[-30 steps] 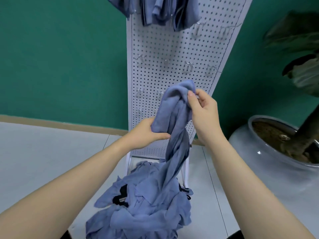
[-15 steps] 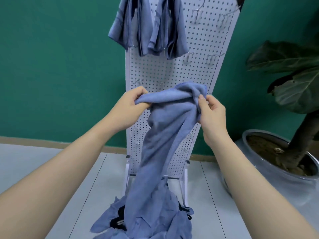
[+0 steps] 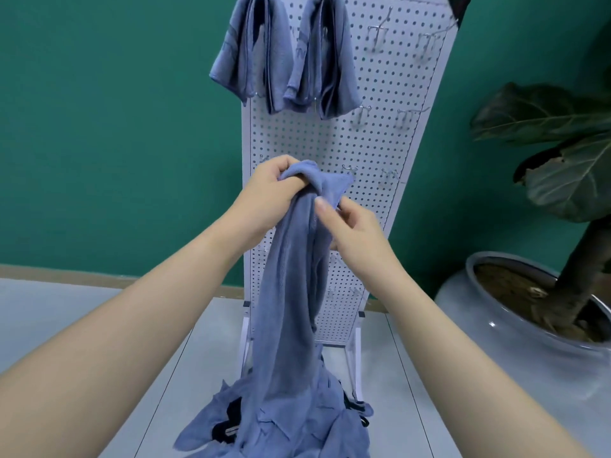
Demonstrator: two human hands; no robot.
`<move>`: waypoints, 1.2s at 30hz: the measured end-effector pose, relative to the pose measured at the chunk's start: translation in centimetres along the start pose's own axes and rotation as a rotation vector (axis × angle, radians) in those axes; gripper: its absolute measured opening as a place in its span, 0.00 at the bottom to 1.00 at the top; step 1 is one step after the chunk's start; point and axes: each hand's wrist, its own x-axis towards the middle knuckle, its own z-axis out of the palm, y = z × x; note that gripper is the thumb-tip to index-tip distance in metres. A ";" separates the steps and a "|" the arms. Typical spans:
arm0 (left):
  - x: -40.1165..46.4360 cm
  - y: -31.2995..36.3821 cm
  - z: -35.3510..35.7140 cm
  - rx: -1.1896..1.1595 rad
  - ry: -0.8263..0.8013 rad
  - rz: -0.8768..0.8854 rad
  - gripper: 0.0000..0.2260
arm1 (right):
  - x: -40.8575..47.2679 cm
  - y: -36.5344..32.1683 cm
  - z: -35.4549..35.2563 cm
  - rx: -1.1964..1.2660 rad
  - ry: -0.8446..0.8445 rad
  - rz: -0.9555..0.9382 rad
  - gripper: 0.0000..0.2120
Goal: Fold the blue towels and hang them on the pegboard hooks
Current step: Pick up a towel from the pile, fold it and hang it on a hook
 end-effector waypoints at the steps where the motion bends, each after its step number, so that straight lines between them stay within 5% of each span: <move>1: 0.2 0.1 0.0 -0.040 -0.001 -0.014 0.07 | -0.2 -0.2 0.0 -0.050 -0.024 -0.015 0.08; 6: -0.1 -0.8 -0.3 -0.128 -0.019 0.003 0.08 | 0.3 -0.3 0.4 -0.179 0.069 -0.006 0.13; 8: -1.4 -2.1 -0.4 -0.229 -0.016 -0.020 0.16 | 0.8 -0.4 0.5 -0.167 0.090 -0.021 0.11; 13: -8.0 -7.6 0.7 -0.197 -0.206 -0.367 0.27 | 2.4 -1.3 0.6 -0.143 0.151 -0.053 0.09; 20: -11.1 -9.9 0.9 -0.162 -0.049 -0.297 0.09 | 5.0 -0.3 0.4 -0.142 0.182 0.032 0.06; 23: -11.1 -10.2 0.4 -0.195 -0.002 -0.333 0.08 | 4.4 1.4 0.7 -0.003 0.069 0.212 0.06; 30: -10.1 -12.1 -1.1 -0.165 0.050 -0.389 0.04 | -2.5 9.5 3.1 0.137 -0.251 0.650 0.23; 36: -11.1 -15.3 -0.8 -0.005 -0.074 -0.481 0.03 | -5.0 13.0 4.6 0.065 -0.235 0.570 0.28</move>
